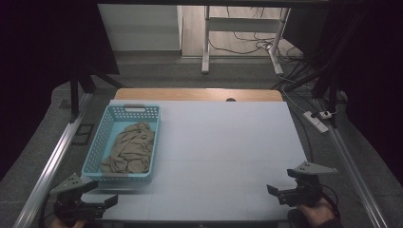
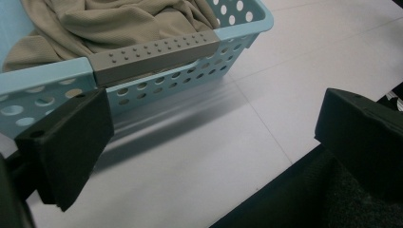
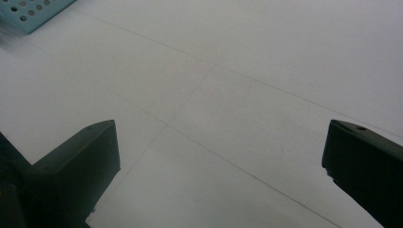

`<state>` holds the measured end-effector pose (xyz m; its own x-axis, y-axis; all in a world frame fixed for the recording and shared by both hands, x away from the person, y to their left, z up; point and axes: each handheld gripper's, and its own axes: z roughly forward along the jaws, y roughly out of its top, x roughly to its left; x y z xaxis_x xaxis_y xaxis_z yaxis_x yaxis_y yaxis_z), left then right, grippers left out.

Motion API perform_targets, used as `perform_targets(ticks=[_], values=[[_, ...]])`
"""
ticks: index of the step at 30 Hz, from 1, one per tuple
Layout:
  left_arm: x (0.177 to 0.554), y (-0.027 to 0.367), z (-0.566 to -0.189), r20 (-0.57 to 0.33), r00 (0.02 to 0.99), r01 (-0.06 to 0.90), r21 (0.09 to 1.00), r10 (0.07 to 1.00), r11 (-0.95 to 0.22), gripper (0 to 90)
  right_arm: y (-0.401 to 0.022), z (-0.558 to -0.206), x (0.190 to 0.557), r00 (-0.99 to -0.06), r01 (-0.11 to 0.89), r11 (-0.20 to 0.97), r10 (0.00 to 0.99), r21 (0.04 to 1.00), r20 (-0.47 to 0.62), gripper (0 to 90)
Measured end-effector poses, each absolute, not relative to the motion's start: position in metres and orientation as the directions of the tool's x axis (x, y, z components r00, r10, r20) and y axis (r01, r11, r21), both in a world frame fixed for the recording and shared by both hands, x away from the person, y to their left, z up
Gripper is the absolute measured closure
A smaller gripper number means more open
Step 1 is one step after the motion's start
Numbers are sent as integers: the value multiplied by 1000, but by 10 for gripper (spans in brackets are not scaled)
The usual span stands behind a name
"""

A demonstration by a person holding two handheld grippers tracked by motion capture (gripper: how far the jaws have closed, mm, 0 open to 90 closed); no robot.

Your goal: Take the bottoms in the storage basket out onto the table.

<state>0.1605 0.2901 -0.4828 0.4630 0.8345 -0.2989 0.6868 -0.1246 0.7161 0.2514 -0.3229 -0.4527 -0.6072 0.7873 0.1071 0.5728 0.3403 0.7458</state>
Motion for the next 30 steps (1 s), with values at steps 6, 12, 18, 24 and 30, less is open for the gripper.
perform_targets(ticks=[6, 12, 18, 24, 30], values=[[161, 290, -483, -301, 474, 689, 712, 827, -136, 3, -323, -454, 253, -621, 579, 337, 772, 742, 134, 0], [162, 289, -483, -300, 479, 692, 707, 825, -145, 2, -325, -453, 252, -625, 579, 329, 766, 746, 147, 0], [163, 289, -483, -304, 479, 696, 703, 824, -145, 2, -325, -453, 253, -633, 579, 336, 760, 743, 149, 0], [164, 289, -483, -308, 471, 703, 697, 827, -140, 1, -324, -453, 253, -636, 580, 345, 758, 738, 145, 0], [164, 289, -483, -302, 465, 699, 702, 832, -136, 1, -324, -454, 254, -632, 590, 346, 760, 730, 150, 0]])
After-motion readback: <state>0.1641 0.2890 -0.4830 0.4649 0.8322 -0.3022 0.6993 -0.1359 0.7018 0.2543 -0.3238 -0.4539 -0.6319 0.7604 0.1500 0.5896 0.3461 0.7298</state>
